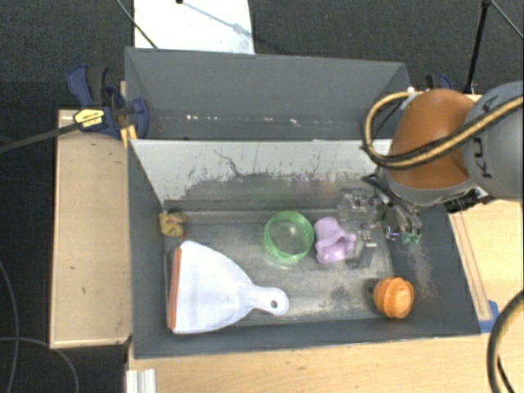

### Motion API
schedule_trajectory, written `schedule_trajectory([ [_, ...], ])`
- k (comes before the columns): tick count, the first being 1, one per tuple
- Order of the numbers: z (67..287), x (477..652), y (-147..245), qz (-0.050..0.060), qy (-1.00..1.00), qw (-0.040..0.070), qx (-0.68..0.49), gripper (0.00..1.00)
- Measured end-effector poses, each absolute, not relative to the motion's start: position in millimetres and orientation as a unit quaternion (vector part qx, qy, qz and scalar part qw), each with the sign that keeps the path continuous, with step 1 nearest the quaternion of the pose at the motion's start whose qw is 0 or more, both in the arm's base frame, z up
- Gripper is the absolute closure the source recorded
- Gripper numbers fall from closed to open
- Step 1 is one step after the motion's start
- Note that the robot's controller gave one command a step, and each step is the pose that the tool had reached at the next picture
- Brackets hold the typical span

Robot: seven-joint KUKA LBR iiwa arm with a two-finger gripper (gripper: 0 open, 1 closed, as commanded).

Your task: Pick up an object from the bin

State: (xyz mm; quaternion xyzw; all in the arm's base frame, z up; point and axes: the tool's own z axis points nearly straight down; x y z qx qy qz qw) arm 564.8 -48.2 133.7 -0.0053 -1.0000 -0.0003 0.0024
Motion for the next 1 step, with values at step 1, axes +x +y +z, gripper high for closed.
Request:
schedule_trajectory([
  [1,138.4,566.5,-48.1,0.000,-1.000,-0.001,-0.005,0.00],
])
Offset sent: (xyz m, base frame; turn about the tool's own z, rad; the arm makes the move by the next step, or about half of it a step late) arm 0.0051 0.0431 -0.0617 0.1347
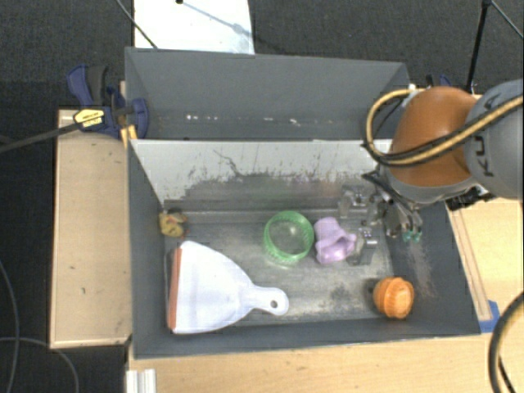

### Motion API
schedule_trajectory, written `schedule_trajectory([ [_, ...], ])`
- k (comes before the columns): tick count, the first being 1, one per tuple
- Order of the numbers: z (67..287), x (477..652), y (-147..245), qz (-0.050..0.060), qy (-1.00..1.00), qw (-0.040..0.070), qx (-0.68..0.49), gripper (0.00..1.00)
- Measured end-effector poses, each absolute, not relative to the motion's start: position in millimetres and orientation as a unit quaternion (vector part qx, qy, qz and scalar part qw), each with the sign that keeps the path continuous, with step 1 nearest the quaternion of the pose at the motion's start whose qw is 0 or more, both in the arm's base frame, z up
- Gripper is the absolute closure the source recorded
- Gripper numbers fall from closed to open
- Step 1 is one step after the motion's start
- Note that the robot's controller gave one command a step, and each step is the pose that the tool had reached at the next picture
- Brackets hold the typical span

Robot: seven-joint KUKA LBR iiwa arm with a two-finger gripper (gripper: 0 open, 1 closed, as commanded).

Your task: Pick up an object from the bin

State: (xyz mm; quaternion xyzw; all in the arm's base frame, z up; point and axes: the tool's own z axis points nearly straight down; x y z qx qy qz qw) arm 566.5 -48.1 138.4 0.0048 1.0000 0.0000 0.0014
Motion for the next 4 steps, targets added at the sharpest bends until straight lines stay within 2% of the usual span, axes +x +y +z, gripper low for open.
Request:
schedule_trajectory([
  [1,104.0,570.1,-25.6,0.000,0.999,0.003,0.041,0.00],
  [2,82.0,588.4,-29.2,0.000,0.999,0.009,0.037,1.00],
  [3,82.0,588.4,-29.1,0.000,0.999,0.009,0.036,1.00],
  [4,200.9,566.6,-55.6,0.000,1.000,0.002,0.024,1.00],
])
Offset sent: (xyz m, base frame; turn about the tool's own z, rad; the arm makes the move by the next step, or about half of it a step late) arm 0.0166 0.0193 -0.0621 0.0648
